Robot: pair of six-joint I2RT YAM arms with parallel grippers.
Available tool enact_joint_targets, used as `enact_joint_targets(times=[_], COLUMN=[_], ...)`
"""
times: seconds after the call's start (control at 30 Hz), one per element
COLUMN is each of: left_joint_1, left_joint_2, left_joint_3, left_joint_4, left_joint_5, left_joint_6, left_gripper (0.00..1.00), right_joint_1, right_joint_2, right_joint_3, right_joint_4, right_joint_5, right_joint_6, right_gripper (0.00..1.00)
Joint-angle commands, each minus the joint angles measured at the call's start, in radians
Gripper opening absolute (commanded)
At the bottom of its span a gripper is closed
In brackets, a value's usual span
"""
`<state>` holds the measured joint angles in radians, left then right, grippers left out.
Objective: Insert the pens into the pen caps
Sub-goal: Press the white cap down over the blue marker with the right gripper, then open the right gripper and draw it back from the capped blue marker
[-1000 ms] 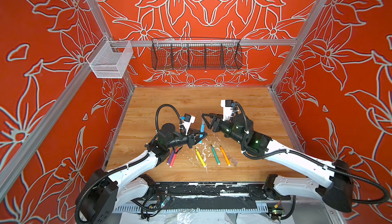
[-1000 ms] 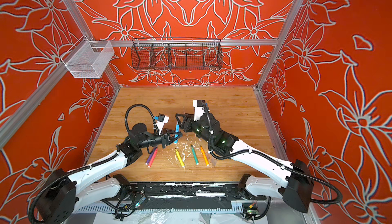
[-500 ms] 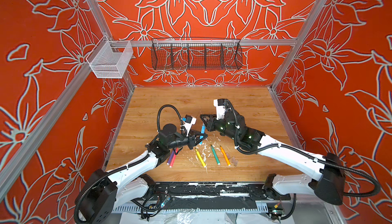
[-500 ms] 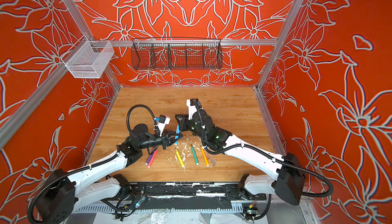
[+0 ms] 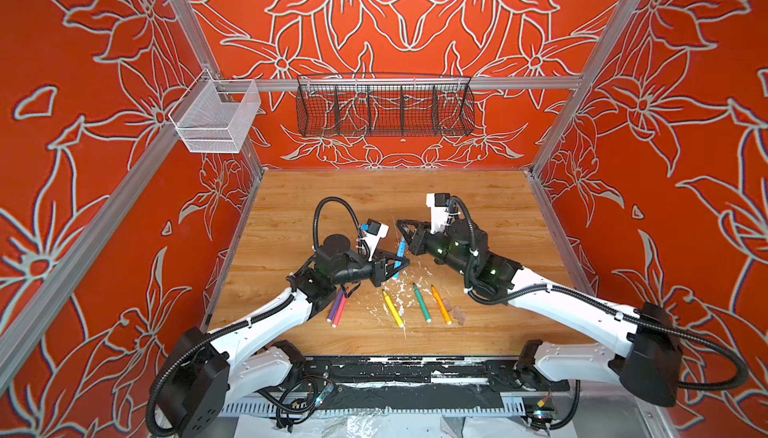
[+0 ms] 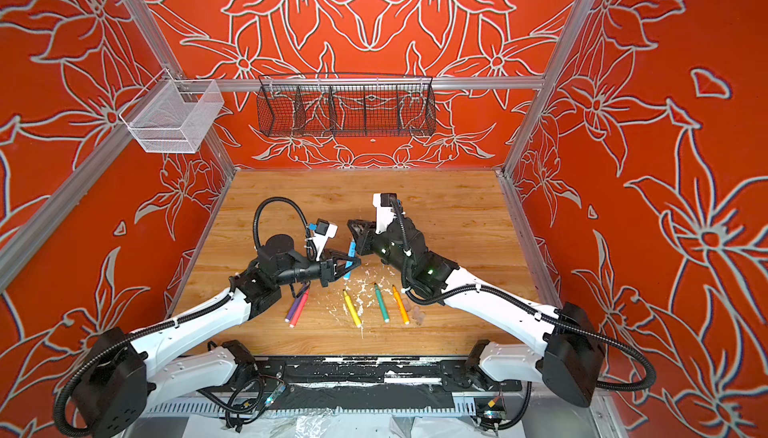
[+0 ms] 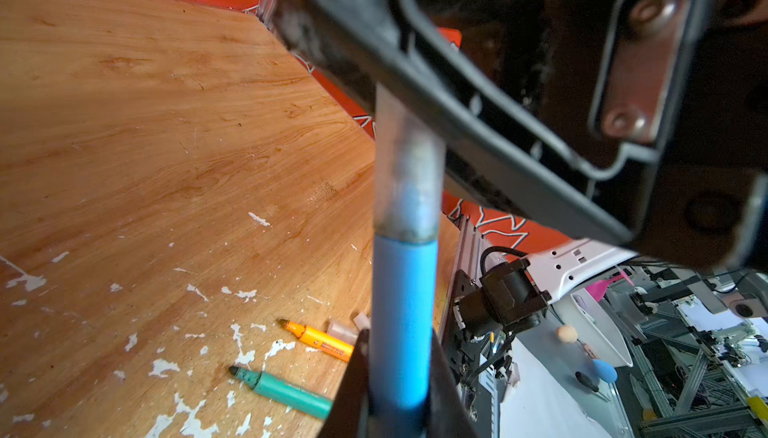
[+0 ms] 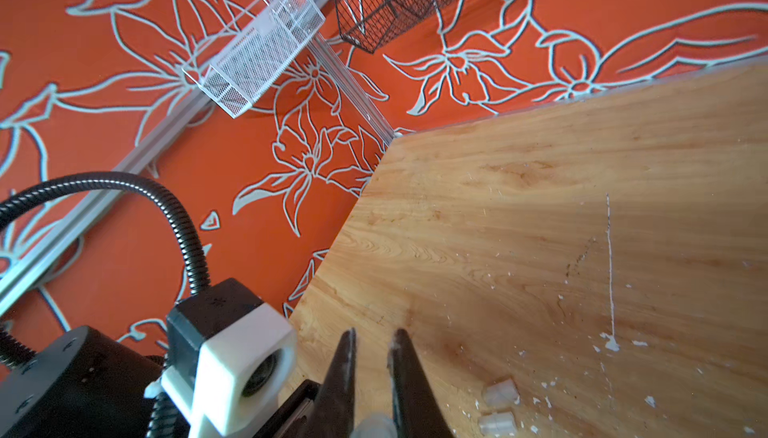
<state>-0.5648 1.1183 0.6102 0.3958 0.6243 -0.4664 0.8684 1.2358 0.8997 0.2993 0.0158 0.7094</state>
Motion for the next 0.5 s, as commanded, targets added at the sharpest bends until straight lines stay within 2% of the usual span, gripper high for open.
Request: enact_joint_targets(times=[0.0, 0.1, 0.33, 0.47], left_joint_1=[0.048, 0.048, 0.049, 0.05], left_joint_2=[0.02, 0.043, 0.031, 0.02], left_joint_3=[0.144, 0.221, 0.321, 0.363], left_joint_4=[0.152, 0.135, 0.072, 0.018], left_joint_5=[-0.13, -0.126, -0.218, -0.231], left_joint_6=[-0.046, -0.029, 0.018, 0.055], left_gripper=[0.0, 0.0, 0.0, 0.0], right_joint_1=[0.03, 0.038, 0.106, 0.14], right_joint_2=[0.024, 0.039, 0.05, 0.041], right_joint_3=[-0.05, -0.06, -0.107, -0.147], right_joint_4=[-0.105, -0.103, -0.103, -0.097], right_joint_5=[-0.133, -0.141, -0.116, -0.121], right_joint_6=[-0.007, -0.007, -0.019, -0.008], right_gripper=[0.0, 0.0, 0.0, 0.0])
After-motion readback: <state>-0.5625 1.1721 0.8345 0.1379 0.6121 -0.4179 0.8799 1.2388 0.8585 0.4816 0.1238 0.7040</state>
